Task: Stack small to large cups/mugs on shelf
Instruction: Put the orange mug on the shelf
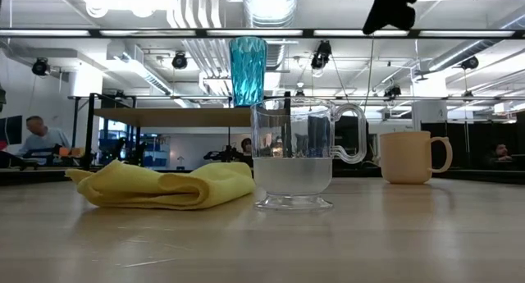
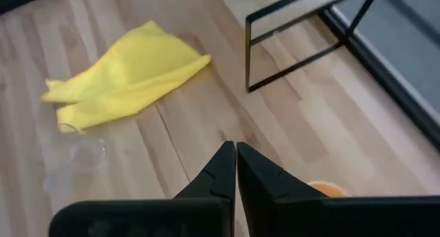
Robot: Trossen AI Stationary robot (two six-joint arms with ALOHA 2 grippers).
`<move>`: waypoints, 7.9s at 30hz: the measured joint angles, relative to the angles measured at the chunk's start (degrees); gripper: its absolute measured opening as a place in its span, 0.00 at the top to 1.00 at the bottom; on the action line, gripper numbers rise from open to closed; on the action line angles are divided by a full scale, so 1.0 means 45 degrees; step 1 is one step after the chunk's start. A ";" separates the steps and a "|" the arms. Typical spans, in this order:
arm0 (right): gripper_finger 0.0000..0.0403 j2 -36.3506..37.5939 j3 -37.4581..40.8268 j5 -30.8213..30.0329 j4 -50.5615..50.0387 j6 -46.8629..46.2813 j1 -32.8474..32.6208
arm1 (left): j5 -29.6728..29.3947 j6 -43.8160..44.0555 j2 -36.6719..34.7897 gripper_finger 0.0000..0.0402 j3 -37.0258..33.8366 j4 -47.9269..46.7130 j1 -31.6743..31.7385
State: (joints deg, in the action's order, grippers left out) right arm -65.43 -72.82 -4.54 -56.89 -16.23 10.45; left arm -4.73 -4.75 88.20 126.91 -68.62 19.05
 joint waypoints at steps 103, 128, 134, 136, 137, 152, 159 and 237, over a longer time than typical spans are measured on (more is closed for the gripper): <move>0.98 -1.3526 -1.3716 0.2593 0.5414 0.0976 0.0189 | -0.4162 0.3958 -0.2881 0.78 -0.7676 -0.3605 0.0392; 0.98 -1.1968 -1.3769 -0.0632 0.3387 0.1740 -0.2754 | -0.4664 0.4318 -0.5287 0.78 -0.7750 -0.1855 0.0446; 0.98 -1.2018 -1.3774 -0.1328 0.2396 0.1488 -0.2811 | -0.4565 0.4318 -0.4907 0.78 -0.7953 -0.1879 0.0441; 0.98 -1.2041 -1.3774 -0.1513 0.1936 0.1270 -0.2810 | -0.4585 0.4318 -0.4802 0.78 -0.8093 -0.1882 0.0441; 0.98 -1.2046 -1.3769 -0.1652 0.1678 0.1218 -0.2806 | -0.4585 0.4318 -0.4741 0.78 -0.8162 -0.1903 0.0441; 0.98 -1.2046 -1.3769 -0.0984 0.1380 0.1561 -0.3134 | -0.3725 0.4356 -0.4841 0.78 -0.8783 -0.1851 0.0436; 0.98 -1.2046 -1.3769 -0.1889 0.1405 0.2166 -0.3045 | -0.3298 0.4743 -0.5023 0.78 -0.8756 -0.1847 0.0431; 0.98 -1.4285 -1.3769 0.2021 0.4390 0.2250 0.1298 | -0.3690 0.4881 -0.3356 0.78 -0.9771 0.0403 0.1806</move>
State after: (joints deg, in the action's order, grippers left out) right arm -129.71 -134.78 4.56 -37.14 -6.10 16.29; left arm -21.34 17.21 73.10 82.94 -66.80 27.18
